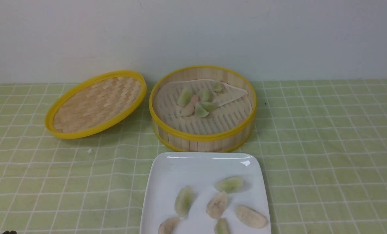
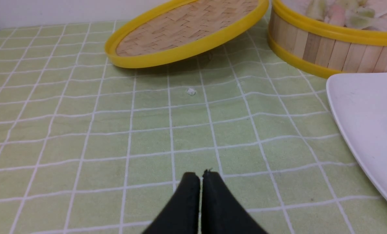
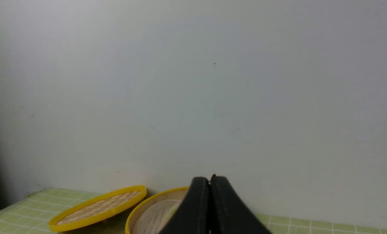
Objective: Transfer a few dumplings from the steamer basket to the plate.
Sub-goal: Use the right arm to put the dumpling into the plate
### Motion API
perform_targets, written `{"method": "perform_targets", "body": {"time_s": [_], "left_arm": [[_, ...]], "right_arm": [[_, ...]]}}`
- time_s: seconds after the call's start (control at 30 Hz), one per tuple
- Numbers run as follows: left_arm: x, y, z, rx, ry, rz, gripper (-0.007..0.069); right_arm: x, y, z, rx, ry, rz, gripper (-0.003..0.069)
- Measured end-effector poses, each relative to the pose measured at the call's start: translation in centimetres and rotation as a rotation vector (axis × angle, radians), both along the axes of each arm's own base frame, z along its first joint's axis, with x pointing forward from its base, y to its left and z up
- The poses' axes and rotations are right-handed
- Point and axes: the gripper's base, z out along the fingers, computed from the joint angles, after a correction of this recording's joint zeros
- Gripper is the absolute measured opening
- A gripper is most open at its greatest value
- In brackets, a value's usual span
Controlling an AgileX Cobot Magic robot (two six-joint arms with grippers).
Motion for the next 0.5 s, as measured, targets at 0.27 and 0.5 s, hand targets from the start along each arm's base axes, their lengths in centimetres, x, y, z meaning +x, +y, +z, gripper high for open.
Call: {"method": "perform_targets", "body": {"time_s": [0.27,0.5], "left_arm": [[0.0,0.0,0.0,0.000,0.001,0.000,-0.0006],[0.0,0.0,0.0,0.012,0.000,-0.004,-0.0006]], "right_arm": [[0.4,0.7,-0.2,0.036,-0.045,0.055,-0.0014],[2.5,2.4,-2.6,0.021,-0.135,0.099,-0.0014]]}}
